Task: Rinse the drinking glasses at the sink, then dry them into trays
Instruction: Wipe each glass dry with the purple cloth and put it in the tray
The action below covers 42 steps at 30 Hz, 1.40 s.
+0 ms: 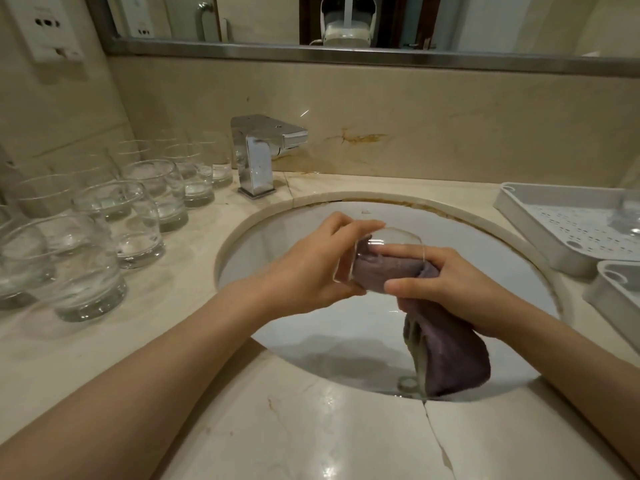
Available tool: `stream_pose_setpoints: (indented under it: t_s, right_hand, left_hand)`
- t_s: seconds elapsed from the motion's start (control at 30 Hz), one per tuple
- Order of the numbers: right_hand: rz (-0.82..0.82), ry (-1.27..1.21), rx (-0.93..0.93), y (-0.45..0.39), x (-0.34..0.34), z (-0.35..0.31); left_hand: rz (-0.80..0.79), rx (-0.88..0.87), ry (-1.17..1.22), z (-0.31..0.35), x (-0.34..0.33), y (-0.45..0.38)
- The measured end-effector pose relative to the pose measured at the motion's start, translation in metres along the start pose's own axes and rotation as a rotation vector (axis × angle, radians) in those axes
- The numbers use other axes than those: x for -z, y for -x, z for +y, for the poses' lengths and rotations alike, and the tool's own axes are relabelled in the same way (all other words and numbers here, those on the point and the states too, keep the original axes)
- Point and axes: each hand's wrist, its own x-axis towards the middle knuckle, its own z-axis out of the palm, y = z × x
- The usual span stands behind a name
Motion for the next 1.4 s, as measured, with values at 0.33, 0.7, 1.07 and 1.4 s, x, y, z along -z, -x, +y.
stream_pose_setpoints:
  t_s: [0.33, 0.7, 1.07, 1.4]
  right_hand:
    - [0.1, 0.843, 0.551, 0.0, 0.01, 0.013]
    - [-0.007, -0.07, -0.03, 0.002, 0.0, -0.007]
    - [0.081, 0.758, 0.504, 0.002, 0.008, 0.008]
    - [0.028, -0.163, -0.033, 0.003, -0.008, -0.011]
  left_hand:
    - [-0.133, 0.4, 0.834, 0.008, 0.007, -0.003]
    - [0.053, -0.07, 0.037, -0.004, -0.006, 0.001]
    - [-0.13, 0.355, 0.817, 0.009, 0.006, -0.003]
    - [0.024, -0.051, 0.006, -0.003, -0.001, 0.0]
